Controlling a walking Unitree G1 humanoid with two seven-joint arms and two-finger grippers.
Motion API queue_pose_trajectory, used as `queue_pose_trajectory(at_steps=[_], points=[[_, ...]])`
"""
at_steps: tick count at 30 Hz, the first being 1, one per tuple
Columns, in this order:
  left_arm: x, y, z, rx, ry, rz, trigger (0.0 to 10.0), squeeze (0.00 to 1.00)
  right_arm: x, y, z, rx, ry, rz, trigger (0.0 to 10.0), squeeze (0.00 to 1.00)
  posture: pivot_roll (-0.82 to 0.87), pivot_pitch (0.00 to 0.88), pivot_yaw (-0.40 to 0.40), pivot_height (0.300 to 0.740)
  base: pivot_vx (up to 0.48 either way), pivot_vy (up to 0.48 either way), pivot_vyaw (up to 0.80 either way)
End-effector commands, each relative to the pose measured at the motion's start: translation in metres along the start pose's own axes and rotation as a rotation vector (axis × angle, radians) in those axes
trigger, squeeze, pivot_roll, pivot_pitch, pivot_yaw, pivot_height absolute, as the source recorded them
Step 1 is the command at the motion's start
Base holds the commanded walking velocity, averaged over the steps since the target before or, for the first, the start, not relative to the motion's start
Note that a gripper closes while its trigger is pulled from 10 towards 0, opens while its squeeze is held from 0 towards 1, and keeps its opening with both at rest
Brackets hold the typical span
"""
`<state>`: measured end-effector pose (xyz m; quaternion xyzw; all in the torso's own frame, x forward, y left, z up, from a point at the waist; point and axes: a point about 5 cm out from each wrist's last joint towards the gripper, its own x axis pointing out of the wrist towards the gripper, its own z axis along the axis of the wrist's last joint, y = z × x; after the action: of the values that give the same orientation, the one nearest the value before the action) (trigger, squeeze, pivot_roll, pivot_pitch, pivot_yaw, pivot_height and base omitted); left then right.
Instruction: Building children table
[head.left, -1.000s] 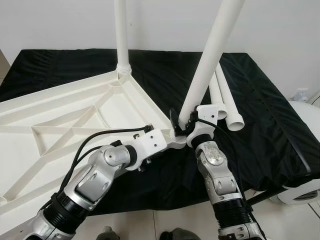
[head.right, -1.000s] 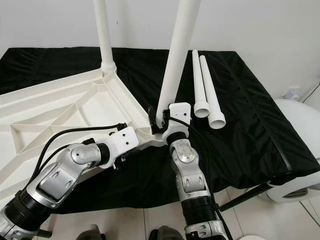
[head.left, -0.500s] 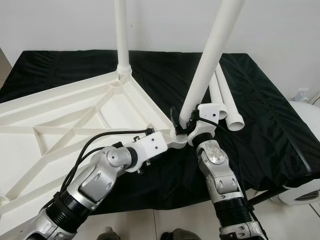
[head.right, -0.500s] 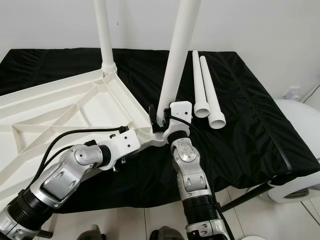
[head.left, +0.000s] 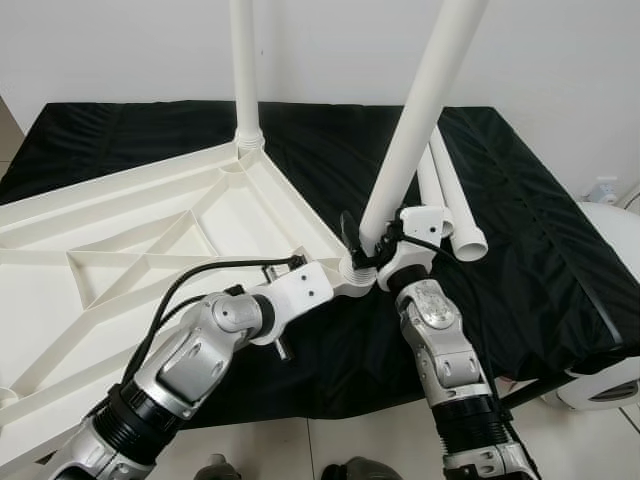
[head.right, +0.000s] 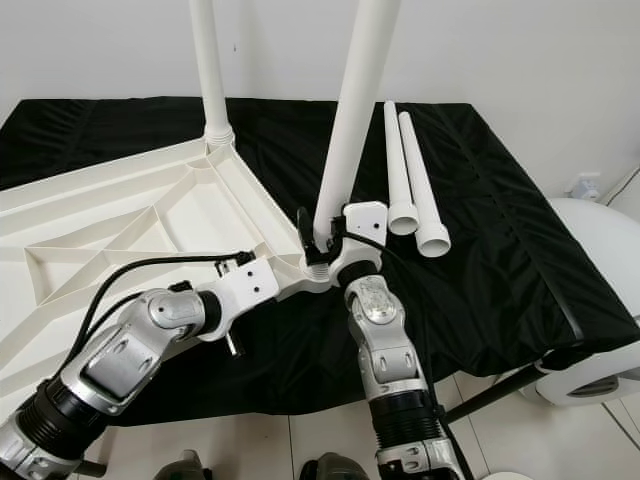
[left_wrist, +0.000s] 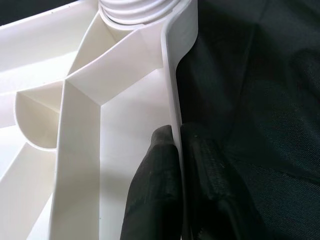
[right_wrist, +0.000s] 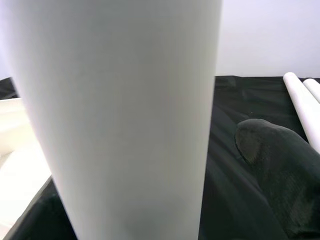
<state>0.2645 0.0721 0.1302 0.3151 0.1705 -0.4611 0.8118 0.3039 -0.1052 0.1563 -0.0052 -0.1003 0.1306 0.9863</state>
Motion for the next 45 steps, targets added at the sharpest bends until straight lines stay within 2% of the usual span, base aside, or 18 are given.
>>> queue_pose_trajectory(at_steps=[1,3,5,7,9,10,13,19,23,27,34,44,45], points=[[0.001,0.005,-0.019,0.002,0.11,0.026,10.0,0.0,-0.004,-0.006,-0.004,0.012,0.013,0.001,10.0,0.0,0.03,0.024,-0.047,0.74,0.0,0.0,0.0],[0.001,0.008,-0.02,0.008,0.119,0.036,10.0,0.0,-0.007,-0.006,-0.008,0.02,0.04,0.073,10.0,0.0,0.03,0.024,-0.048,0.74,0.0,0.0,0.0],[0.001,0.008,-0.02,0.008,0.119,0.036,10.0,0.0,-0.007,-0.006,-0.008,0.02,0.04,0.073,10.0,0.0,0.03,0.024,-0.048,0.74,0.0,0.0,0.0],[0.0,0.01,-0.02,0.012,0.121,0.041,10.0,0.0,-0.01,-0.009,-0.011,0.011,0.057,0.149,10.0,0.0,0.03,0.023,-0.049,0.74,0.0,0.0,0.0],[0.0,0.01,-0.02,0.012,0.121,0.041,10.0,0.0,-0.01,-0.009,-0.011,0.011,0.057,0.149,10.0,0.0,0.03,0.023,-0.049,0.74,0.0,0.0,0.0],[-0.001,0.013,-0.019,0.017,0.119,0.047,10.0,0.0,-0.011,-0.016,-0.012,-0.012,0.065,0.239,10.0,0.0,0.03,0.02,-0.053,0.74,0.0,0.0,0.0],[-0.002,0.014,-0.019,0.022,0.117,0.049,10.0,0.0,-0.011,-0.02,-0.012,-0.02,0.069,0.279,10.0,0.0,0.03,0.02,-0.053,0.74,0.0,0.0,0.0],[-0.001,0.016,-0.015,0.024,0.097,0.048,10.0,0.0,-0.001,-0.036,-0.01,-0.04,0.092,0.446,10.0,0.0,0.03,0.012,-0.055,0.74,0.0,0.0,0.0],[-0.001,0.015,-0.015,0.028,0.095,0.045,10.0,0.0,0.002,-0.038,-0.01,-0.041,0.098,0.483,10.0,0.0,0.04,0.01,-0.054,0.74,0.0,0.0,0.0],[0.0,0.013,-0.011,0.032,0.084,0.039,10.0,0.0,0.007,-0.032,-0.015,-0.013,0.118,0.59,10.0,0.0,0.04,0.006,-0.054,0.74,0.0,0.0,0.0],[0.0,0.011,-0.01,0.037,0.077,0.033,10.0,0.0,0.013,-0.03,-0.024,-0.002,0.145,0.659,10.0,0.0,0.05,0.0,-0.056,0.74,0.0,0.0,0.0],[0.0,0.009,-0.007,0.044,0.065,0.027,10.0,0.0,0.02,-0.034,-0.026,-0.022,0.139,0.65,10.0,0.0,0.06,0.0,-0.058,0.74,0.0,0.0,0.0],[0.0,0.008,-0.007,0.046,0.063,0.024,10.0,0.0,0.021,-0.034,-0.026,-0.022,0.137,0.642,8.5,0.0,0.06,0.0,-0.059,0.74,0.0,0.0,0.0]])
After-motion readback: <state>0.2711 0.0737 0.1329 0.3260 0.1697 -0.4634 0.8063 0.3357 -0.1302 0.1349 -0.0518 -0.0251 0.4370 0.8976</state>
